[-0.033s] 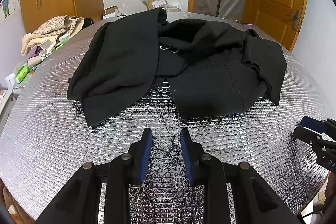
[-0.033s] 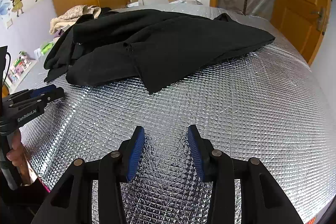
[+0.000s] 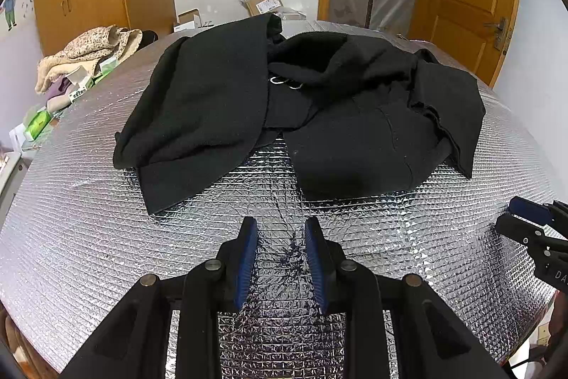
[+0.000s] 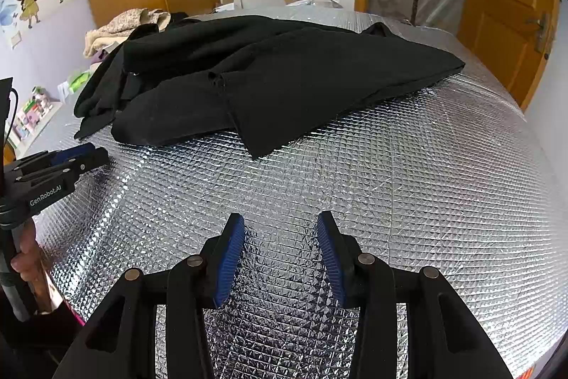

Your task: Fold clothes

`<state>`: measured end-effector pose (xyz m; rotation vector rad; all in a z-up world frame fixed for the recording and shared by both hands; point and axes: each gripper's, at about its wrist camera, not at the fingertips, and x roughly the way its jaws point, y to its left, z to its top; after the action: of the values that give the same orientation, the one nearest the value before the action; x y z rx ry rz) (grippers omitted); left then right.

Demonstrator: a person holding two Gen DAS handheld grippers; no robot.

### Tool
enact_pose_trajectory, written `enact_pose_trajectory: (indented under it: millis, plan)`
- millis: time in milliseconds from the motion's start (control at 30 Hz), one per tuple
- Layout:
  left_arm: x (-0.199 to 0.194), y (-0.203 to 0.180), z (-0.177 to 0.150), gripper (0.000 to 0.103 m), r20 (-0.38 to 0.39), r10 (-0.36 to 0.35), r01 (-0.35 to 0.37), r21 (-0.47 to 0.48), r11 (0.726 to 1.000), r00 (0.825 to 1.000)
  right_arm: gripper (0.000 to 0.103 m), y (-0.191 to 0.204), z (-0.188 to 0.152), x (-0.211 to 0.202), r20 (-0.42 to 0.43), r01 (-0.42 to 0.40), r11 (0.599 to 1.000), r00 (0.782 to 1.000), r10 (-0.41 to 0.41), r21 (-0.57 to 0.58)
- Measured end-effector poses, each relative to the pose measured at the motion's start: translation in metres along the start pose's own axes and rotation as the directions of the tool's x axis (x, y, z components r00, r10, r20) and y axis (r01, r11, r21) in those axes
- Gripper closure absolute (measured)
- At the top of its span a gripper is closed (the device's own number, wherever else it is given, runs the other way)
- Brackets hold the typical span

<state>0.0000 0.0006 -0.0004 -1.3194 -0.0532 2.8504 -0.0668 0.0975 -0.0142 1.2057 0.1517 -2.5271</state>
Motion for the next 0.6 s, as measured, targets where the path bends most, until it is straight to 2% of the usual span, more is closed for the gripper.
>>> enact_pose_trajectory:
  millis: [600]
  plan:
    - [0.0024,-0.0048,-0.0009,0.075,-0.010,0.012,-0.012,-0.005,1.000,1.000,0.058,-0.0046,-0.0021,0.0021,0.006,-0.015,1.000,1.000,0.015,-0.001]
